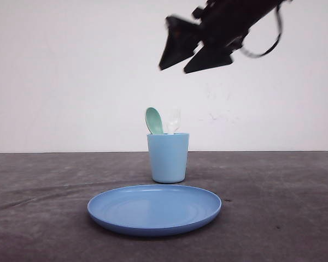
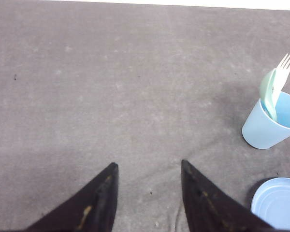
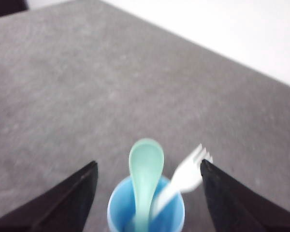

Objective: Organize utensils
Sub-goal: 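Drop the spoon into the cup, open and raise the right gripper, then lower the right gripper onto the cup rim and grasp the cup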

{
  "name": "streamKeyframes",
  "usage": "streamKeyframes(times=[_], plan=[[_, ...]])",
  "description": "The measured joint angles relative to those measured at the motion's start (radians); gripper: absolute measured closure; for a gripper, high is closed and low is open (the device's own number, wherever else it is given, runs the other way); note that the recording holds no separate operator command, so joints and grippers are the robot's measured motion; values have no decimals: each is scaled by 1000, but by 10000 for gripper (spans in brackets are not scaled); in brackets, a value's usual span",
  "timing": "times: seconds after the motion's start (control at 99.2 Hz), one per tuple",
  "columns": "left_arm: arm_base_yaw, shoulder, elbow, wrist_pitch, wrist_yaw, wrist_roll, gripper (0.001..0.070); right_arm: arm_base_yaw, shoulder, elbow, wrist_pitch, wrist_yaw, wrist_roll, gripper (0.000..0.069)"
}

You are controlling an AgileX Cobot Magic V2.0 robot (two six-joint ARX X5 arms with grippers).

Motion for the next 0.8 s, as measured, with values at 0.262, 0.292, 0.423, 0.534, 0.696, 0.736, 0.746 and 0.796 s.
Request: streamKeyframes(times=[0.262, 0.292, 0.423, 0.534, 0.696, 0.736, 0.746, 0.796], plan=[[0, 0, 0, 0, 0, 0, 473, -66, -186, -1, -265, -5, 4, 278], [0, 0, 0, 0, 0, 0, 473, -79, -194, -3, -279, -13, 4, 278], [0, 0, 0, 0, 0, 0, 473, -135, -199, -41, -316, -87, 15, 278], [0, 0, 0, 0, 0, 0, 473, -162, -191, -95, -304, -114, 29, 267], [0, 0, 0, 1, 0, 0, 473, -161, -191, -172, -261, -129, 34, 122], [0, 0, 0, 1, 0, 0, 473, -161, -191, -197, -243, -129, 37, 87], [0, 0, 0, 1, 0, 0, 473, -161, -191, -203, -239, -129, 38, 81], [0, 0, 0, 1, 0, 0, 473, -161, -191, -236, -210, -130, 44, 54]])
